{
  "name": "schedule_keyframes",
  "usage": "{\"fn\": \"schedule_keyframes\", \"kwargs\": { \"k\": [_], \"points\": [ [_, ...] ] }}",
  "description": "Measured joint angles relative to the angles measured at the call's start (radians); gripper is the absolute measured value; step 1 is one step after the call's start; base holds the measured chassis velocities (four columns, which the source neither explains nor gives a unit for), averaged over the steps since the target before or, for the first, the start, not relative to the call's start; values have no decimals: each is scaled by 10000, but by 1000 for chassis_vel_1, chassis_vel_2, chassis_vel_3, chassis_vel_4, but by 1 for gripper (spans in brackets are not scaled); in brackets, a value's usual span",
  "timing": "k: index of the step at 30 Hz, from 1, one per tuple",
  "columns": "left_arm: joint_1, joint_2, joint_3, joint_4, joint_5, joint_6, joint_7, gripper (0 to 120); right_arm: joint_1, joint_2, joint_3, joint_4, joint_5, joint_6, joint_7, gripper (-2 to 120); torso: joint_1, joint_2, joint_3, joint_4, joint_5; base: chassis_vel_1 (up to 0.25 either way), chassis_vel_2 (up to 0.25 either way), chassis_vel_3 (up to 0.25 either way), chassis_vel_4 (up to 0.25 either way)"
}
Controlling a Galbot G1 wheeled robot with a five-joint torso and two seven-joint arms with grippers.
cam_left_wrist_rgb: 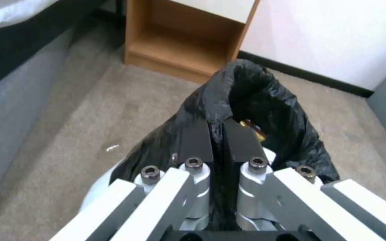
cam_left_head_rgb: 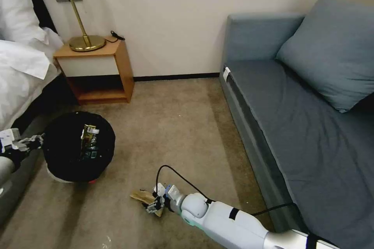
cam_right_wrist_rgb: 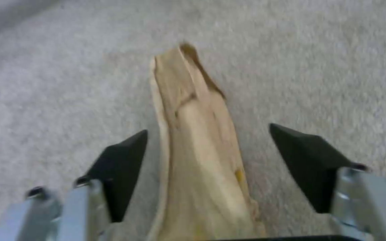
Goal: Pick up the trash bin, then pick up the garbage on the floor and place it into the trash bin.
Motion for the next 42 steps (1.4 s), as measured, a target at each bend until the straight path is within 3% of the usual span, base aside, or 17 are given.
{"fn": "schedule_keyframes", "kwargs": {
  "k": [14, 18, 21, 30, 32, 34, 36, 42],
  "points": [
    [8, -1, -5, -33, 8, -13, 5, 4, -15, 157, -23, -401, -193, 117, -38, 26, 0, 0, 0, 0, 0, 0, 0, 0, 0],
    [3, 2, 21, -32, 9, -13, -6, 4, -94, 179, -30, -544, -199, 399, -50, 6, 0, 0, 0, 0, 0, 0, 0, 0, 0],
    [5, 17, 22, -32, 9, -14, -10, 4, -131, 168, -3, -518, -199, 449, -55, 0, 0, 0, 0, 0, 2, 0, 0, 0, 0],
    [7, 12, 21, -85, -2, -13, -37, 4, -192, -110, 497, 368, 46, 363, 176, 0, 1, 0, 0, 1, 2, 0, 0, 0, 0],
    [-3, -54, 1, -126, -21, -7, -48, 4, -503, -553, 1490, 1905, 748, -157, 610, 0, 0, 0, 0, 0, 2, 0, 0, 0, 0],
    [-6, -57, -2, -131, -23, -6, -51, 4, -523, -580, 1567, 2014, 808, -197, 640, 0, 0, 0, 0, -1, 3, 0, 0, 0, 0],
    [-39, -55, 10, -151, -40, 5, -68, 4, -596, -852, 2555, 3339, 1532, -600, 1065, 0, 0, 0, 0, -3, 2, 0, 0, 0, 0],
    [-135, -36, 122, -236, -43, 43, -99, 4, -157, -881, 3290, 4624, 2048, -972, 1370, 0, 0, 0, 1, -2, 2, 0, 0, 0, 0]
  ]
}}
